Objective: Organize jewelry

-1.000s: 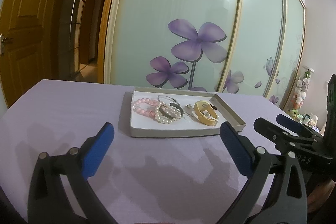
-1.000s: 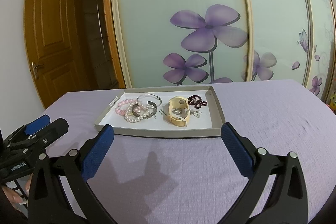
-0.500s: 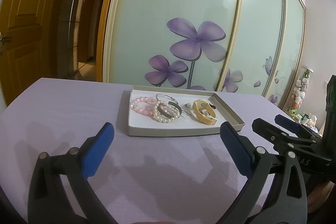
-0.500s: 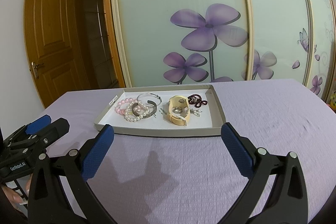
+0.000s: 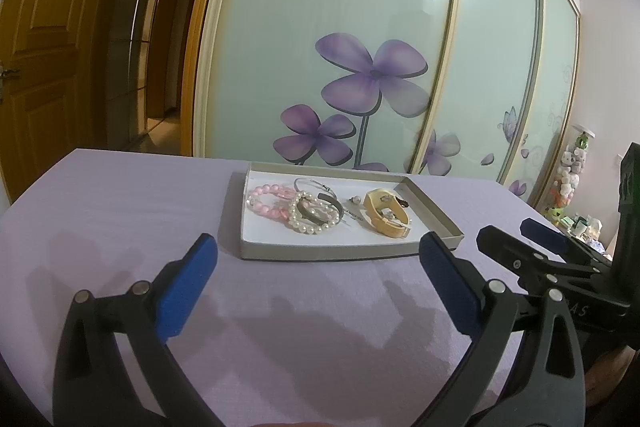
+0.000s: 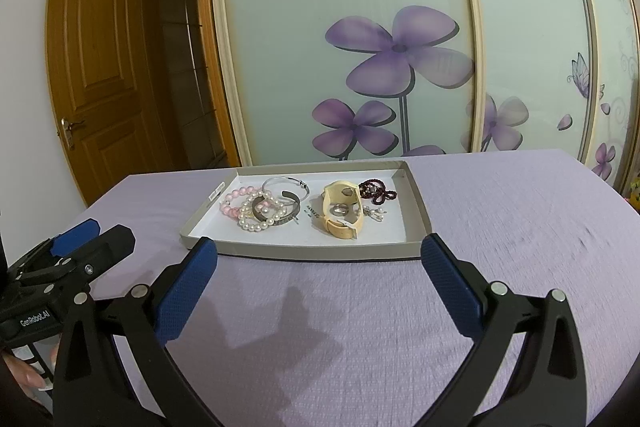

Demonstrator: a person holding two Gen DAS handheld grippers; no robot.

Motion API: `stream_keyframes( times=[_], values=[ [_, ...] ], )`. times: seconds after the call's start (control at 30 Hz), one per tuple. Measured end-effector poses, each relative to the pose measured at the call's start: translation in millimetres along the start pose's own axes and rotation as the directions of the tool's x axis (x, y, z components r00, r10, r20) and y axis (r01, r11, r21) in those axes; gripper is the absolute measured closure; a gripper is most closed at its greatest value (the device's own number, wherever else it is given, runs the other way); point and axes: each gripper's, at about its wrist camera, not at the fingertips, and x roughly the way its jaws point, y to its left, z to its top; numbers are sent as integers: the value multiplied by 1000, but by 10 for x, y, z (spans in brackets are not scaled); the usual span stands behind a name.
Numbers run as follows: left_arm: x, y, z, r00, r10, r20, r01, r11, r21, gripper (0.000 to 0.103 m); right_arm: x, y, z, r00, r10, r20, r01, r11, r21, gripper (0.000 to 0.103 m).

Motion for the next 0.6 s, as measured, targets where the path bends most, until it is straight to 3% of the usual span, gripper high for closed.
stream_keyframes(
  times=[0.6],
  values=[
    [17,-10,16,1000,7,-2,-7,1000,-1,2,6,-2,-6,1000,0,0,0,1000,3,1]
  ],
)
